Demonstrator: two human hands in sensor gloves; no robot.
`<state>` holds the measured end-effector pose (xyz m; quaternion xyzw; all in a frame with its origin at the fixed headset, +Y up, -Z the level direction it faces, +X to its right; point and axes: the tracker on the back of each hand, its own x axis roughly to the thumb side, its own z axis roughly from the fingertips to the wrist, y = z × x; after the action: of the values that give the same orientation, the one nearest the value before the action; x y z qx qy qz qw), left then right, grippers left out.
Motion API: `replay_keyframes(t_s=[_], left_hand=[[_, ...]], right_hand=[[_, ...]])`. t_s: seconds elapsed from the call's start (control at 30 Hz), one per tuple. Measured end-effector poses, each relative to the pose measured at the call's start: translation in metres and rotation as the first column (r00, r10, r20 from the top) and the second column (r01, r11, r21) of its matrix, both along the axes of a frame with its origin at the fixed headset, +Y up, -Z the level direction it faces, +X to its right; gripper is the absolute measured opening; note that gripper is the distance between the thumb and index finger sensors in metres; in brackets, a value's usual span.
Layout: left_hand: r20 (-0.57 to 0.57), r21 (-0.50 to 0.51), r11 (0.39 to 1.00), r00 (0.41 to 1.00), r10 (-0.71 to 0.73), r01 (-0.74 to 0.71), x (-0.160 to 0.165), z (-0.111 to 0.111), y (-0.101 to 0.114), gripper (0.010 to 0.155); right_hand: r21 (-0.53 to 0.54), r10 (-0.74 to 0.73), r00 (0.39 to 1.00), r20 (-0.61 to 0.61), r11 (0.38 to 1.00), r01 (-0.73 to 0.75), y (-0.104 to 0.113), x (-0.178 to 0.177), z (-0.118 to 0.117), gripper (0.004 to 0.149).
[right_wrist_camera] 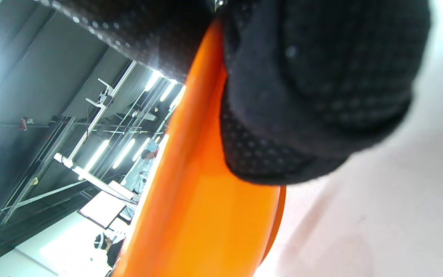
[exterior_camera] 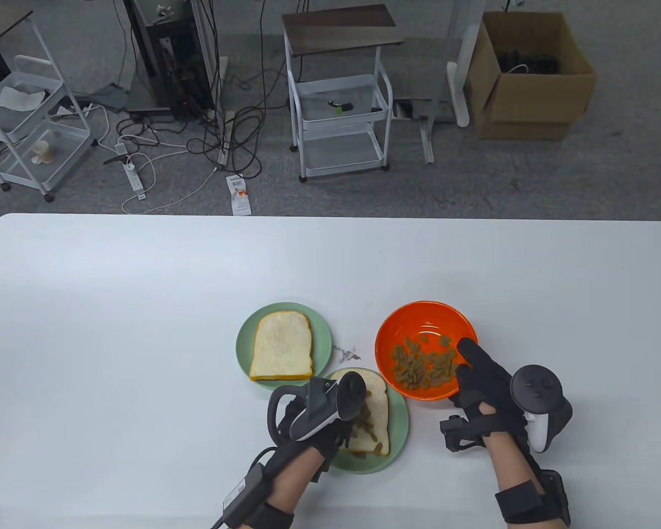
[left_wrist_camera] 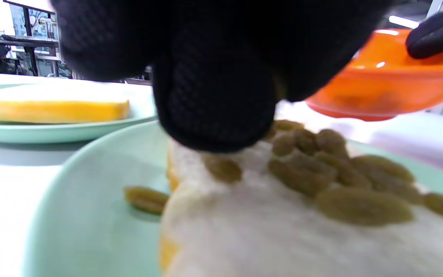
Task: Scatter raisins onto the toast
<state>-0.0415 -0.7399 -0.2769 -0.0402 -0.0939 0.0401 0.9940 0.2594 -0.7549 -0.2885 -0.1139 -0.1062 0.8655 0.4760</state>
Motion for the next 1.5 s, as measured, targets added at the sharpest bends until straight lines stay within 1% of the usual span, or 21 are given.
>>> replay_keyframes(t_s=[0.17, 0.27, 0.33, 0.47, 0.53, 0.63, 0.7, 0.87, 0.93, 1.0, 1.07, 1.13, 1.2, 1.23, 1.27, 1.3, 1.33, 1.37, 1.43, 1.5], left_hand=[[-0.006, -0.005, 1.0, 1.0, -0.013, 0.013, 0.0, 0.001, 0.002, 0.042], [0.004, 0.024, 1.0, 1.0, -0.005, 0.005, 0.003, 0.003, 0.003, 0.04], [0.008, 0.074, 0.997, 1.0, -0.006, 0.006, 0.007, 0.005, 0.005, 0.039], [0.029, 0.053, 0.998, 0.999, 0.036, -0.038, 0.008, 0.006, 0.006, 0.042], [0.037, 0.085, 0.992, 0.995, 0.088, -0.091, 0.008, 0.007, 0.006, 0.041], [0.034, 0.156, 0.986, 0.998, 0.052, -0.057, 0.006, 0.008, 0.008, 0.041], [0.044, 0.176, 0.984, 0.999, 0.029, -0.036, 0.006, 0.007, 0.007, 0.04], [0.046, 0.167, 0.986, 0.999, 0.003, -0.011, 0.007, 0.007, 0.003, 0.039], [0.059, 0.159, 0.987, 0.998, 0.026, -0.035, 0.008, 0.007, 0.002, 0.039], [0.077, 0.106, 0.992, 0.995, 0.06, -0.068, 0.008, 0.007, 0.002, 0.038], [0.089, 0.076, 0.994, 0.993, 0.073, -0.08, 0.008, 0.006, 0.004, 0.037], [0.084, 0.093, 0.991, 0.993, 0.089, -0.096, 0.007, 0.007, 0.006, 0.034], [0.093, 0.071, 0.991, 0.99, 0.105, -0.112, 0.007, 0.007, 0.007, 0.032], [0.082, 0.077, 0.989, 0.989, 0.122, -0.128, 0.006, 0.007, 0.007, 0.033], [0.082, 0.089, 0.986, 0.987, 0.136, -0.143, 0.006, 0.008, 0.008, 0.034], [0.08, 0.105, 0.984, 0.988, 0.134, -0.142, 0.005, 0.008, 0.01, 0.04], [0.082, 0.114, 0.983, 0.988, 0.132, -0.141, 0.005, 0.009, 0.011, 0.052], [0.075, 0.128, 0.984, 0.99, 0.117, -0.126, 0.004, 0.01, 0.012, 0.058], [0.076, 0.19, 0.974, 0.991, 0.108, -0.121, 0.004, 0.015, 0.017, 0.061], [0.086, 0.219, 0.973, 0.995, 0.056, -0.074, 0.009, 0.021, 0.025, 0.064]], right_hand=[[0.003, 0.002, 1.0, -0.004, 1.0, -0.002, -0.001, 0.0, -0.001, 0.047], [0.005, 0.003, 1.0, -0.006, 1.0, -0.002, -0.001, 0.0, -0.001, 0.047], [0.005, 0.001, 1.0, -0.008, 1.0, -0.001, -0.001, 0.0, -0.001, 0.047], [0.007, 0.0, 1.0, -0.008, 1.0, 0.0, -0.001, 0.0, -0.001, 0.046], [0.008, -0.003, 1.0, -0.009, 1.0, 0.003, -0.001, 0.0, -0.001, 0.047], [0.009, -0.002, 1.0, -0.015, 1.0, 0.002, -0.001, 0.0, -0.001, 0.047], [0.009, -0.001, 1.0, -0.019, 1.0, 0.001, -0.001, -0.001, -0.001, 0.046], [0.008, -0.002, 1.0, -0.024, 1.0, 0.002, -0.002, -0.001, -0.001, 0.047], [0.009, -0.006, 1.0, -0.025, 1.0, 0.007, -0.002, -0.001, -0.001, 0.047], [0.009, -0.011, 1.0, -0.027, 1.0, 0.011, -0.002, -0.001, -0.001, 0.047], [0.01, -0.013, 0.999, -0.03, 1.0, 0.013, -0.002, -0.001, -0.001, 0.047], [0.011, -0.01, 0.999, -0.034, 1.0, 0.01, -0.002, -0.002, -0.001, 0.046], [0.01, -0.009, 0.999, -0.04, 1.0, 0.01, -0.003, -0.002, -0.001, 0.047], [0.011, -0.009, 0.999, -0.042, 1.0, 0.01, -0.003, -0.003, -0.001, 0.046], [0.012, -0.007, 0.999, -0.046, 1.0, 0.008, -0.003, -0.003, -0.001, 0.046], [0.021, -0.005, 0.999, -0.048, 1.0, 0.006, -0.003, -0.004, -0.001, 0.047], [0.028, -0.004, 0.999, -0.048, 1.0, 0.005, -0.003, -0.004, -0.001, 0.046], [0.034, -0.002, 0.999, -0.051, 0.999, 0.004, -0.002, -0.005, -0.001, 0.047], [0.038, -0.007, 0.998, -0.062, 0.999, 0.01, -0.001, -0.009, 0.0, 0.047], [0.04, -0.009, 0.996, -0.093, 0.999, 0.013, 0.0, -0.017, 0.002, 0.047]])
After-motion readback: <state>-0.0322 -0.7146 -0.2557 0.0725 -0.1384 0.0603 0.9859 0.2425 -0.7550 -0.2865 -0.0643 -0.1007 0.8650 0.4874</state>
